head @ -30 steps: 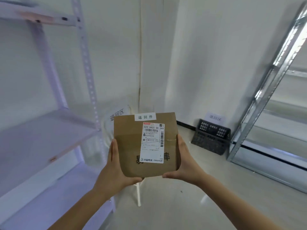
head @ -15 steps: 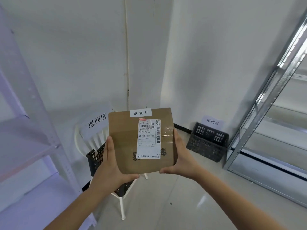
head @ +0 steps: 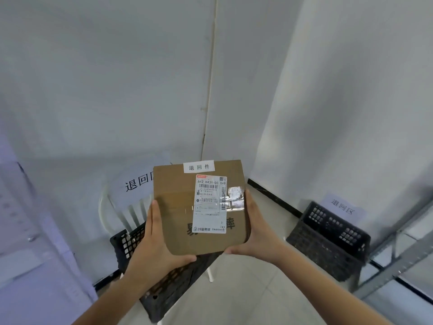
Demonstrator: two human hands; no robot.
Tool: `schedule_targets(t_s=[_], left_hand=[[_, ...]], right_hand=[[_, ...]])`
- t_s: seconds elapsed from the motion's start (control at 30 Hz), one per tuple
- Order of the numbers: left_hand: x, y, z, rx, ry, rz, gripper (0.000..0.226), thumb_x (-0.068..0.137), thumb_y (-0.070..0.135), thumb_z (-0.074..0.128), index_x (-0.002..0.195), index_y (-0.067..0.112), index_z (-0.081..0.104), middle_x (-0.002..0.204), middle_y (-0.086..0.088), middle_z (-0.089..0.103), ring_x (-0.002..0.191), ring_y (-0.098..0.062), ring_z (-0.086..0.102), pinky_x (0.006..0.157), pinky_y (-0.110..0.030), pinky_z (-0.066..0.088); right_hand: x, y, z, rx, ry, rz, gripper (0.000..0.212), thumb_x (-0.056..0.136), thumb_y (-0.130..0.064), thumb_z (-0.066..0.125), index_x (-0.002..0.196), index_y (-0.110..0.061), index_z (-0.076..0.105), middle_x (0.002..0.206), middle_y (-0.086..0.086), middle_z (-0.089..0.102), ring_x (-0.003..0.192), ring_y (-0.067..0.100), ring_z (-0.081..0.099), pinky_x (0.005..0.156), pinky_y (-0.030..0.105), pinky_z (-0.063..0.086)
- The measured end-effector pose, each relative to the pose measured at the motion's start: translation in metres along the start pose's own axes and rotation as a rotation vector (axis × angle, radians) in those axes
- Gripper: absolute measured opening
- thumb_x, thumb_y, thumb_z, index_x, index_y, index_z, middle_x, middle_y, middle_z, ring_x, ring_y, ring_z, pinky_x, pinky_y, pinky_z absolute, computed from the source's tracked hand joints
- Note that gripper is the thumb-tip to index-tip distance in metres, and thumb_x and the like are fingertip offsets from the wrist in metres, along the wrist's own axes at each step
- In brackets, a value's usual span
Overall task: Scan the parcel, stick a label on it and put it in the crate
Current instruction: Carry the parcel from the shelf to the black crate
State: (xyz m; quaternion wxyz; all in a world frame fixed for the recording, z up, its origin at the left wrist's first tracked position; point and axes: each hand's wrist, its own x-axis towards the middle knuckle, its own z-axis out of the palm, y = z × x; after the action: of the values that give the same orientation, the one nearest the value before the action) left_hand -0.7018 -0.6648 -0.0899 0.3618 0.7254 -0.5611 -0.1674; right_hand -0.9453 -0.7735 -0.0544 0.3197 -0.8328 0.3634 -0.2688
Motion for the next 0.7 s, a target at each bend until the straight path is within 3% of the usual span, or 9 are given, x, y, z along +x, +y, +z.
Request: schedule_targets(t_s=[0.17, 0.3, 0.47, 0.6, 0.7], left_hand=[[0.050, 0.012, 0.015, 0.011, 0.035, -0.114, 0.157, 0.035, 0.077, 0.075, 0.127, 0.049, -0.050, 0.159, 0.017, -0.020, 0.135, -0.021, 0.041, 0.094, -0.037, 0.049], [0.079, 0.008, 0.030, 0.032, 0.058, -0.152, 0.156, 0.035, 0.083, 0.068, 0.128, 0.044, -0.051, 0.160, 0.014, -0.020, 0.136, -0.019, 0.039, 0.094, -0.033, 0.050], [0.100, -0.006, 0.056, 0.022, 0.113, -0.302, 0.158, 0.030, 0.090, 0.062, 0.142, 0.037, -0.037, 0.161, 0.013, -0.012, 0.132, -0.021, 0.043, 0.097, -0.038, 0.053], [0.107, -0.021, 0.082, -0.020, 0.153, -0.417, 0.159, 0.033, 0.081, 0.074, 0.144, 0.037, -0.031, 0.160, 0.012, -0.004, 0.132, -0.019, 0.041, 0.099, -0.040, 0.052], [0.109, -0.035, 0.104, -0.034, 0.168, -0.490, 0.160, 0.034, 0.075, 0.078, 0.143, 0.040, -0.032, 0.159, 0.015, -0.002, 0.129, -0.010, 0.036, 0.101, -0.034, 0.047]], right_hand=[[0.067, 0.030, -0.025, 0.020, -0.078, -0.046, 0.138, 0.054, -0.039, 0.095, 0.153, -0.036, -0.001, 0.157, -0.016, 0.018, 0.145, 0.009, 0.022, 0.116, 0.048, 0.030], [0.115, 0.057, -0.026, 0.071, -0.197, -0.067, 0.137, 0.054, -0.037, 0.094, 0.151, -0.041, -0.002, 0.156, -0.018, 0.021, 0.144, 0.007, 0.024, 0.115, 0.037, 0.029], [0.169, 0.101, -0.011, 0.097, -0.384, -0.044, 0.145, 0.049, -0.044, 0.094, 0.150, -0.045, -0.011, 0.154, -0.021, 0.020, 0.141, 0.000, 0.026, 0.115, 0.043, 0.034], [0.200, 0.130, 0.009, 0.068, -0.510, -0.047, 0.147, 0.044, -0.051, 0.092, 0.146, -0.052, -0.013, 0.153, -0.022, 0.019, 0.138, 0.003, 0.031, 0.112, 0.044, 0.037], [0.215, 0.156, 0.030, 0.010, -0.602, -0.045, 0.149, 0.043, -0.057, 0.089, 0.145, -0.050, -0.019, 0.157, -0.022, 0.009, 0.143, 0.008, 0.023, 0.114, 0.044, 0.034]])
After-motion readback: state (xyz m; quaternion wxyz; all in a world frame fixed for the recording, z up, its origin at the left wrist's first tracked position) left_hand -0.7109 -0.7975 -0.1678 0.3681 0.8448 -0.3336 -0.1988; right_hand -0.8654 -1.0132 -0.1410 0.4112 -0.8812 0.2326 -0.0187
